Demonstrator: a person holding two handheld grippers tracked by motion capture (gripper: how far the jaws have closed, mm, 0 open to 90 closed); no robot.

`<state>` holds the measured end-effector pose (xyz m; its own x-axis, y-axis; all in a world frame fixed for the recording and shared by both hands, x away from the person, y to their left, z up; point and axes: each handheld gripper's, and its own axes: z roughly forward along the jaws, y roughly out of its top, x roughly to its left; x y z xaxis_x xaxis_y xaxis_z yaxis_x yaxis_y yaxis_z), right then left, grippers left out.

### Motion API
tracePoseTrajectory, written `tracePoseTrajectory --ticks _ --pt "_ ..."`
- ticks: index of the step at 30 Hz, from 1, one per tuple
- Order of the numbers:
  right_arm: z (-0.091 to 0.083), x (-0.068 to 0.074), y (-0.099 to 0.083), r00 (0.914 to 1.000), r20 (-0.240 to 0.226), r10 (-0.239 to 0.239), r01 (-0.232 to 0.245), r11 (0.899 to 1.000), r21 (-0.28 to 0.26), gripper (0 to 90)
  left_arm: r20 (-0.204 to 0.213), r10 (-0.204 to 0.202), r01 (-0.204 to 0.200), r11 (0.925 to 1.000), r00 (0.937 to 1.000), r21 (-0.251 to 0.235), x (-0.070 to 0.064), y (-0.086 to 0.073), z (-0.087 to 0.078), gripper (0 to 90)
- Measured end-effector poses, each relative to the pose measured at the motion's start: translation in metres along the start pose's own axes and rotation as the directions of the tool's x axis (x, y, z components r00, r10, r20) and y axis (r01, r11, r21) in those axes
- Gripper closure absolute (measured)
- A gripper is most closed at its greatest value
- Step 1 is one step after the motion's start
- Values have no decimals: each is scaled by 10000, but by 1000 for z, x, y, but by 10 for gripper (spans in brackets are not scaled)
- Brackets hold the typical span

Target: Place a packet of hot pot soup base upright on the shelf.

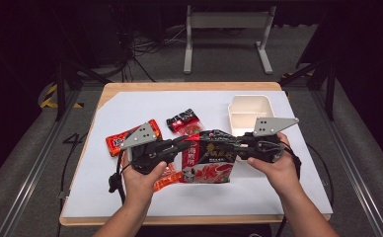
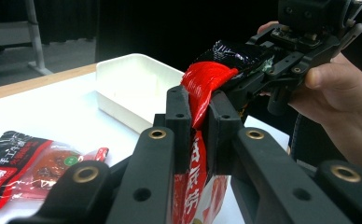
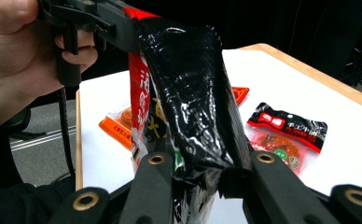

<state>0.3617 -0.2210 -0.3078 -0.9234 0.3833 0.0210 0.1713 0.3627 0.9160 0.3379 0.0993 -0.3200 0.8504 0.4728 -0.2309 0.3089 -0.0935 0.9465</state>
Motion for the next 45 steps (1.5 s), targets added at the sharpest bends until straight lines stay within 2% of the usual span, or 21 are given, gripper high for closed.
tracePoseTrajectory --ticks 8,10,16,18,21,26,32,37,44,45 --pt "-1 -1 6 9997 13 -261 261 9996 -47 791 62 -210 210 9998 9998 -50 3 -1 -1 756" --pt "-2 -1 8 9995 2 -328 328 9995 7 795 85 -347 348 9994 9994 -60 4 -1 -1 711" --pt "-2 -1 14 9982 -18 -594 594 9982 67 798 212 -323 325 9994 9993 -84 4 -2 0 584" --pt "-3 -2 16 9975 5 -704 704 9975 112 798 239 -332 330 9994 9992 79 3 -1 1 524" --pt "-5 -4 19 9971 37 -763 762 9971 88 798 78 -125 122 9995 9999 308 2 -1 2 446" --pt "-10 -9 27 9960 113 -888 888 9961 5 798 -199 -124 134 9986 9997 505 5 -1 -1 405" --pt "-17 -20 36 9962 239 -841 846 9962 -213 798 -476 -212 235 9986 9986 481 11 -2 -7 392" --pt "-26 -30 47 9945 550 -890 909 9953 -335 798 -746 -374 409 9981 9965 466 17 -3 -12 387" --pt "-35 -52 57 9930 886 -781 816 9960 -366 797 -1040 -444 513 9966 9936 651 24 -6 -13 378" --pt "-36 -54 58 9924 926 -810 847 9957 -364 797 -1055 -355 432 9965 9938 712 26 -6 -13 379"
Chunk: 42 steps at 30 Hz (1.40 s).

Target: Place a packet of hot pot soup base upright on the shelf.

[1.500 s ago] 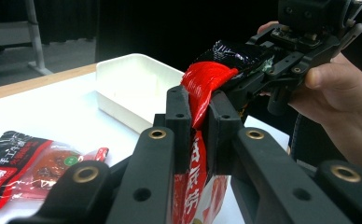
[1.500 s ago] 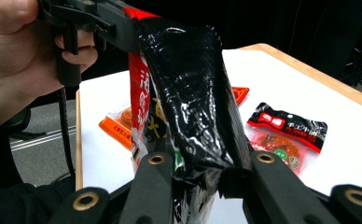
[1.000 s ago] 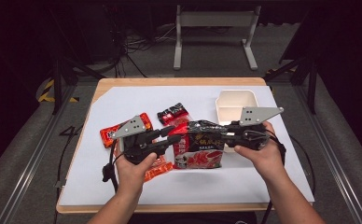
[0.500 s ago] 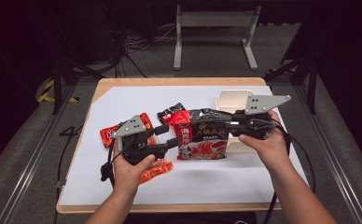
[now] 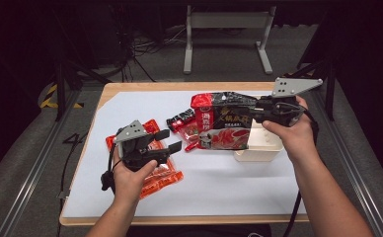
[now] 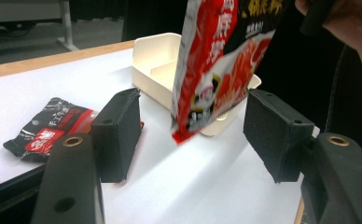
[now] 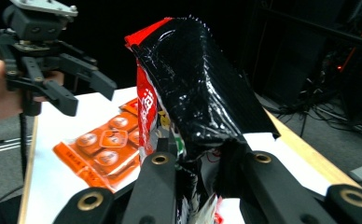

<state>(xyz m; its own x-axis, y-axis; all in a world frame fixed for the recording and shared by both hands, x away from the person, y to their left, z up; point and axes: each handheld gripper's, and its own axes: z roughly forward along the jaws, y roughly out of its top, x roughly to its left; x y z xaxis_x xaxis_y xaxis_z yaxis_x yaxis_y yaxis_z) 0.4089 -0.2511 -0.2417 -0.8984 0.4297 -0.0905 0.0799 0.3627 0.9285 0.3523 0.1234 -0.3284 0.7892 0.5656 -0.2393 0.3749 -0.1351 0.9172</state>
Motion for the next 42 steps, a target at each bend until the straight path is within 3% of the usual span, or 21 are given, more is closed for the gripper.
tracePoseTrajectory --ticks 6,23,36,42 --pt "-4 -16 5 9983 414 -421 418 9991 80 796 -80 -25 25 10000 10000 49 3 0 0 382" --pt "-7 -55 0 9889 1486 -36 22 10000 95 795 -425 -312 312 9995 9986 -2 14 -2 -9 382" --pt "-9 -81 -4 9817 1897 -150 168 9998 -76 794 -658 -481 477 9988 9967 -70 22 -4 -15 382" --pt "-11 -94 -6 9779 2081 -226 262 9996 -145 794 -1036 -708 692 9974 9921 -183 29 -5 -24 378"
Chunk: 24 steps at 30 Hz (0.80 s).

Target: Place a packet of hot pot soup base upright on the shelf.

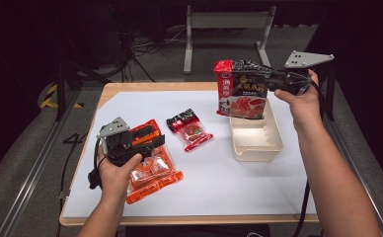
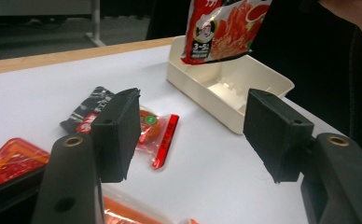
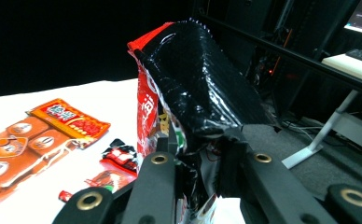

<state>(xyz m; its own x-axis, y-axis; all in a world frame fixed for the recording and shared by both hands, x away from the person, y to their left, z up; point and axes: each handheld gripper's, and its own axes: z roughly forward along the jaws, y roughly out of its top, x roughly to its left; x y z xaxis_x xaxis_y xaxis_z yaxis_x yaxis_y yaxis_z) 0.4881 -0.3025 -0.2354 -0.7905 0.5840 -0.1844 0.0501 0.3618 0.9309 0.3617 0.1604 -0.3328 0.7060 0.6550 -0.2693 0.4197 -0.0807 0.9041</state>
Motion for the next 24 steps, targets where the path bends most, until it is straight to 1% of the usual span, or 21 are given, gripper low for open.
tracePoseTrajectory --ticks 1,2,4,5,6,7,8,9,12,19,24 --pt "0 -3 -1 10000 41 -22 22 10000 -10 794 -57 -7 7 10000 10000 -4 1 -1 -2 377" --pt "0 -5 -2 10000 68 -14 14 10000 11 794 -225 24 -24 10000 9997 20 3 -2 -5 377" --pt "1 -10 -3 9999 159 -8 8 10000 39 794 -328 47 -46 10000 9995 45 4 -3 -8 374" --pt "1 -12 -4 9998 174 -2 1 10000 54 794 -394 124 -123 9999 9991 15 5 -4 -8 370" --pt "1 -12 -4 9998 174 -2 1 10000 54 794 -394 124 -123 9999 9991 15 5 -4 -8 367" --pt "1 -17 -5 9997 202 -114 113 9999 34 794 -483 123 -121 9999 9988 39 5 -4 -10 363" --pt "1 -17 -5 9997 202 -114 113 9999 34 794 -546 165 -163 9999 9984 51 5 -4 -10 363" --pt "2 -20 -6 9996 219 -198 197 9998 27 794 -645 245 -240 9997 9976 80 6 -5 -11 356" --pt "3 -23 -6 9994 228 -246 247 9997 -15 794 -665 204 -200 9998 9976 72 7 -6 -12 354" --pt "7 -33 -13 9986 281 -446 447 9990 -27 793 -729 247 -236 9996 9970 158 10 -9 -11 351" --pt "8 -40 -20 9983 418 -405 403 9992 42 793 -656 238 -225 9995 9976 204 10 -8 -8 349"
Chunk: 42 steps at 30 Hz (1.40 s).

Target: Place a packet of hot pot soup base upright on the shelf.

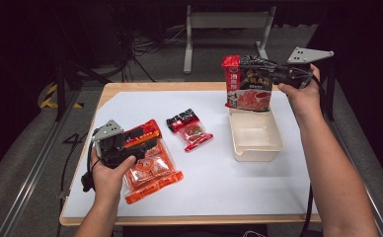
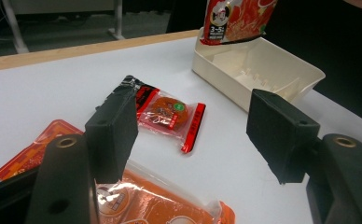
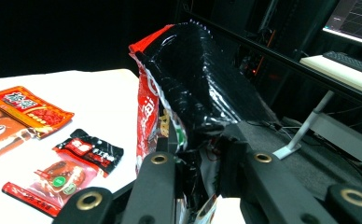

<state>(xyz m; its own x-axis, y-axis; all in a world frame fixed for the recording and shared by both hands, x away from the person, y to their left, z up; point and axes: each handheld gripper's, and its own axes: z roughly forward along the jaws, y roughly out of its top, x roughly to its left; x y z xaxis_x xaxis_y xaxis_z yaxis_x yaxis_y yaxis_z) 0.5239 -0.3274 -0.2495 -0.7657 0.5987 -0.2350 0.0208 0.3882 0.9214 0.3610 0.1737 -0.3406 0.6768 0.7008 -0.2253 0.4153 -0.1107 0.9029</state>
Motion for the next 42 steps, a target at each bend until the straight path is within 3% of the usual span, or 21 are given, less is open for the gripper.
tracePoseTrajectory --ticks 6,20,28,42 --pt "3 -3 -10 9999 32 98 -98 10000 -1 793 60 -57 57 10000 10000 16 0 0 2 349" --pt "16 -4 -20 9993 -78 -378 381 9986 368 791 83 -82 82 9999 9999 103 1 -1 3 349" --pt "18 -7 -29 9992 7 -408 408 9977 534 786 82 -114 113 9999 9999 104 2 -1 3 349" --pt "19 -4 -49 9996 19 288 -288 9982 523 745 113 -100 99 9999 9999 108 2 0 5 349"
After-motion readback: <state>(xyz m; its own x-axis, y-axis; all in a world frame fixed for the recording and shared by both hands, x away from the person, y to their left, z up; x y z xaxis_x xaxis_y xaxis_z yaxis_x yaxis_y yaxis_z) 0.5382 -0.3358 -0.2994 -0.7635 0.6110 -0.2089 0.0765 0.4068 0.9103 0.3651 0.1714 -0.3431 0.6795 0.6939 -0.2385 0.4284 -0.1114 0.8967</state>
